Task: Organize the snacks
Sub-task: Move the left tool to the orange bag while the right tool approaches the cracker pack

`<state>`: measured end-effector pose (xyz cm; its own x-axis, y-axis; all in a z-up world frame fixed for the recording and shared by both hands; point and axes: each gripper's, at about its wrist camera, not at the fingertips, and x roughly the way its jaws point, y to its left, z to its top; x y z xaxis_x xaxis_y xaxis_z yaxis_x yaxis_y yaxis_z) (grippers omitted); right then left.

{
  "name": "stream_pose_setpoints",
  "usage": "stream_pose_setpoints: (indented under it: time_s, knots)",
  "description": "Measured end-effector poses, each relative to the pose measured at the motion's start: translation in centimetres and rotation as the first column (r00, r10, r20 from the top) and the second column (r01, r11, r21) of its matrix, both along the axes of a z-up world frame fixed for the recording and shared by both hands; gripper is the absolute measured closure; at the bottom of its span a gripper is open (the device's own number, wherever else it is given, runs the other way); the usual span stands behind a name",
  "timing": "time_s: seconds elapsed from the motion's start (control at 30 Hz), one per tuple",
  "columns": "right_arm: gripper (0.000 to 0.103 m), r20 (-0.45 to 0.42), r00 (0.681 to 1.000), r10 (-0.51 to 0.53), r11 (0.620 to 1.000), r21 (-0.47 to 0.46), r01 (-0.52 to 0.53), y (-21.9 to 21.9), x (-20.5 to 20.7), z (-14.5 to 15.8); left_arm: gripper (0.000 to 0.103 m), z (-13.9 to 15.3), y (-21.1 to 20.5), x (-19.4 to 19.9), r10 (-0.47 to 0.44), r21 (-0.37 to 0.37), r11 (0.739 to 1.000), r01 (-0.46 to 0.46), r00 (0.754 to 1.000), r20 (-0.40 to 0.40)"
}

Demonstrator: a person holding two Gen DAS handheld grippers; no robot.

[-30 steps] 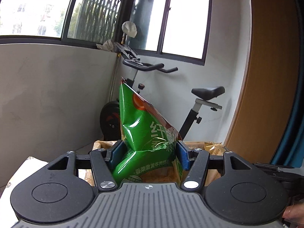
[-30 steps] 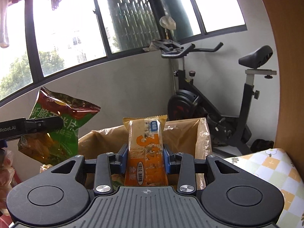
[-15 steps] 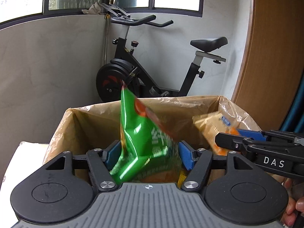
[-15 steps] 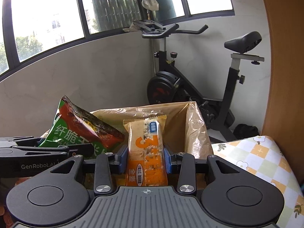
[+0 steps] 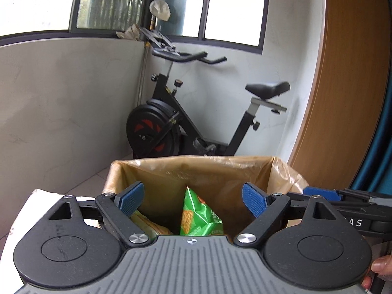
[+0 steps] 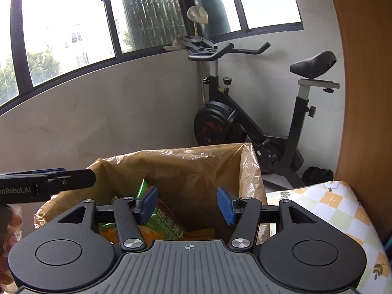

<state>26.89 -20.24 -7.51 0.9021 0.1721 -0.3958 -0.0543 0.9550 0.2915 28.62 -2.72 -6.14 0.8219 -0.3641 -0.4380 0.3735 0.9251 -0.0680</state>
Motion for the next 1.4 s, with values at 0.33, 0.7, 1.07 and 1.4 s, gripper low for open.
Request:
stream_pose_setpoints:
  time_s: [0.33, 0.7, 1.07, 1.4]
  knots:
    - [0.052, 0.102, 0.994, 0.029, 0.999, -0.024, -0.026, -0.6, -5.1, 1.6, 0.015, 4.1, 4.9, -5.6, 0.056, 0.053, 0.997, -0.064, 0.989, 0.137]
    - [0.052, 0.135, 0.990, -0.036, 0.999, 0.022, 0.034, -3.1, -10.0, -2.1, 0.019, 1.3, 9.9, -11.1, 0.142, 0.063, 0.987, -0.151, 0.981, 0.131]
    - [0.053, -0.012, 1.000, -0.009, 1.000, -0.021, 0.009, -1.8, -11.9, -9.3, 0.025, -6.8, 10.0, -12.4, 0.189, -0.023, 0.982, -0.190, 0.981, -0.033]
    - [0.058, -0.224, 0.973, 0.053, 0.997, -0.050, -0.066, 0.0, -12.7, -15.7, 0.027, -11.0, 9.2, -13.8, 0.213, -0.013, 0.976, -0.215, 0.971, -0.106]
